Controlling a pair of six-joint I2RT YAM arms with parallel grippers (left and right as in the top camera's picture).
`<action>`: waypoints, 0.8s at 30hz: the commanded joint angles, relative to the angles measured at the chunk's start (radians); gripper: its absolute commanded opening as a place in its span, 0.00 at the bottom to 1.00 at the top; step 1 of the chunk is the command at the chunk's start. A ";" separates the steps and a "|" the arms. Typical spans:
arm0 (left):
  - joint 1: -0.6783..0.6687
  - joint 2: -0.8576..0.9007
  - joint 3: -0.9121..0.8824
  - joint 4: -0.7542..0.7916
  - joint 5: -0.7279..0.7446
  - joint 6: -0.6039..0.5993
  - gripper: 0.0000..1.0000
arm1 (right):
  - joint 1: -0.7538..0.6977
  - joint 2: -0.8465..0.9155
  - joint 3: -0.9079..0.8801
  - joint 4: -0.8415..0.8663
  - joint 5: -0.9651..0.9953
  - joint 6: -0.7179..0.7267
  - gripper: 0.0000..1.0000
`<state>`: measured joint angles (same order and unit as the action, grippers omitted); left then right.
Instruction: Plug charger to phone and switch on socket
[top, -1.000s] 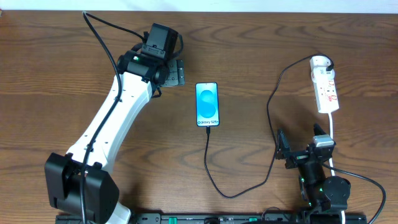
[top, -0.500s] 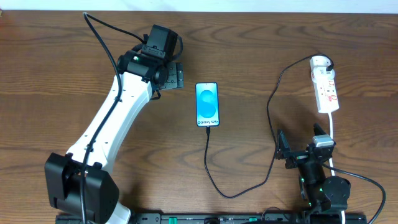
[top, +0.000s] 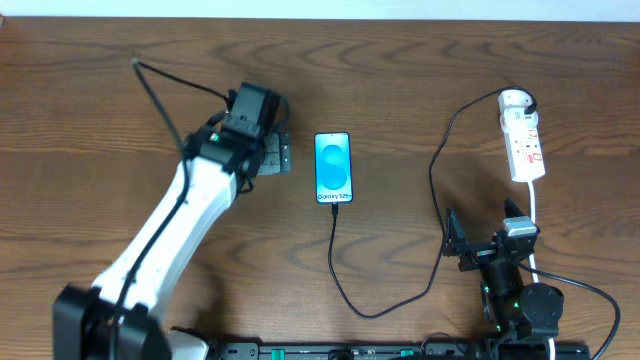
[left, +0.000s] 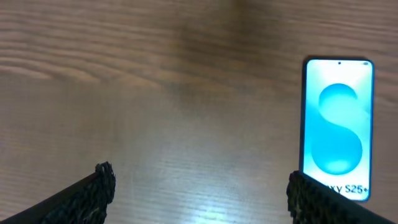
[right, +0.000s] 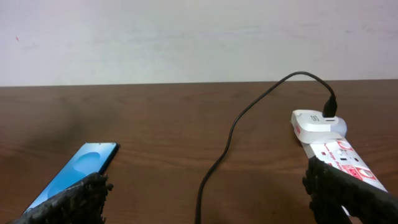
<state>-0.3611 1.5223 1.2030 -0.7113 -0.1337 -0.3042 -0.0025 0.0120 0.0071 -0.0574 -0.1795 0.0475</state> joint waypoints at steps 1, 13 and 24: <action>0.003 -0.098 -0.087 0.026 0.011 0.050 0.90 | 0.010 -0.006 -0.002 -0.005 0.008 -0.011 0.99; 0.026 -0.287 -0.235 0.108 0.277 0.408 0.90 | 0.010 -0.006 -0.002 -0.005 0.008 -0.011 0.99; 0.111 -0.531 -0.461 0.214 0.284 0.389 0.90 | 0.010 -0.006 -0.002 -0.005 0.008 -0.011 0.99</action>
<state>-0.2703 1.0592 0.7956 -0.5262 0.1368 0.0795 -0.0025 0.0120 0.0071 -0.0570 -0.1795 0.0475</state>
